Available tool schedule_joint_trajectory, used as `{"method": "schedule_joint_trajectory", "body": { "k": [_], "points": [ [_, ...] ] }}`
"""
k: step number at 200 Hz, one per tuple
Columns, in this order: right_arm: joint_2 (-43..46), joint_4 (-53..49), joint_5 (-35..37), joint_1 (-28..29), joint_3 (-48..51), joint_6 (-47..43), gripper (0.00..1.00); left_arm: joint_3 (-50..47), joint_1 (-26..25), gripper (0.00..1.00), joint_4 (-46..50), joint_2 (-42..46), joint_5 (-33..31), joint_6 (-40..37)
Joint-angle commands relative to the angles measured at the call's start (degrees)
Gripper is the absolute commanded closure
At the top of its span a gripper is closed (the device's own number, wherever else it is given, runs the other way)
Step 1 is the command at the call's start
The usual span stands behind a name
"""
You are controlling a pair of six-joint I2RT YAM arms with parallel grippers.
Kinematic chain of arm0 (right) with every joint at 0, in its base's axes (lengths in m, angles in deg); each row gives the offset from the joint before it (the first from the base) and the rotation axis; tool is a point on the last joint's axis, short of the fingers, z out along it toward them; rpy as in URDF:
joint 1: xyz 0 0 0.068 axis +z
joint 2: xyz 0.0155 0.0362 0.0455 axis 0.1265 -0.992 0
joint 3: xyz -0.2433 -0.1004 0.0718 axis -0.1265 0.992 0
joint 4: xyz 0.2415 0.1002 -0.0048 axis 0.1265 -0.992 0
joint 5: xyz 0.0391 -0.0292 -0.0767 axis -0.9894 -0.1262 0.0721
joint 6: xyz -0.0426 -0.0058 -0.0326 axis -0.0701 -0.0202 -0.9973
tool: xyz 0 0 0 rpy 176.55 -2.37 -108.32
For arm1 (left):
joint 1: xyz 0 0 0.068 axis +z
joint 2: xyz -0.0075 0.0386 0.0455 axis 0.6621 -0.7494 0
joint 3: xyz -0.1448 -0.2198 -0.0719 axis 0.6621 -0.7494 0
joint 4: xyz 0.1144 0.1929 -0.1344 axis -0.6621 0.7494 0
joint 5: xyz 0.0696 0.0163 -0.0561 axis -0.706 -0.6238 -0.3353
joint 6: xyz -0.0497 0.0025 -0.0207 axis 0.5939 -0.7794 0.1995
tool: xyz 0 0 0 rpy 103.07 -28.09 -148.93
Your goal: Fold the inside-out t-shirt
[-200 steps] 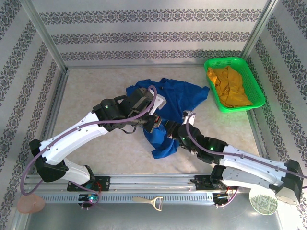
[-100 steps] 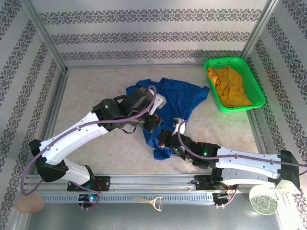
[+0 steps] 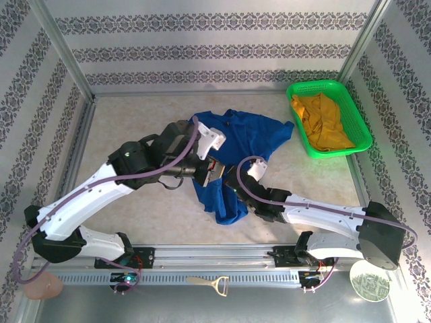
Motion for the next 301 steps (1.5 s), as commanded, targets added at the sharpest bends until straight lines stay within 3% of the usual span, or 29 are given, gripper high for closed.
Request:
{"method": "schedule_joint_trajectory", "body": {
  "k": [1,34,61,72,76,87,101,125,155,214,277,301],
  "points": [
    [-0.22,0.58,-2.28,1.65,-2.00,-3.01,1.00,-1.26,0.55,1.00,-2.70,0.72,0.72,1.93],
    [2.83,-1.17,0.58,4.07,1.18,-1.00,1.00,-7.61,0.63,0.99,-3.52,2.50,-5.14,3.47],
    [9.02,-6.24,1.43,4.73,3.01,-1.13,1.00,-23.54,1.65,0.65,-10.36,8.87,-10.26,10.08],
    [12.27,-13.12,1.66,5.45,2.42,-0.15,1.00,-30.82,2.43,0.57,-14.05,11.70,-10.66,13.65],
    [13.41,-15.54,1.49,5.61,2.24,0.04,0.96,-33.38,2.55,0.54,-15.31,12.54,-10.75,14.86],
    [16.37,-22.11,0.14,5.83,1.82,0.10,0.72,-39.98,2.79,0.47,-18.59,14.34,-10.50,17.56],
    [19.03,-27.75,-1.22,6.40,1.68,0.18,0.48,-45.50,2.84,0.40,-22.64,15.14,-9.65,20.01],
    [21.16,-33.53,-4.72,7.55,2.03,0.02,0.36,-51.79,2.84,0.30,-30.87,14.40,-6.92,20.04],
    [19.43,-36.23,-8.63,9.84,2.25,0.32,0.33,-54.63,1.87,0.28,-37.13,10.56,-3.48,17.71],
    [10.03,-31.43,-11.18,12.14,2.80,2.02,0.32,-53.54,0.99,0.25,-42.35,0.84,-4.90,16.05],
    [3.17,-24.56,-13.78,11.95,4.06,2.47,0.40,-49.89,0.99,0.24,-46.02,-9.06,-6.33,13.66],
    [0.80,-22.93,-14.30,11.50,3.88,2.44,0.48,-49.42,1.04,0.24,-47.11,-11.44,-7.35,13.52]
  ]
}}
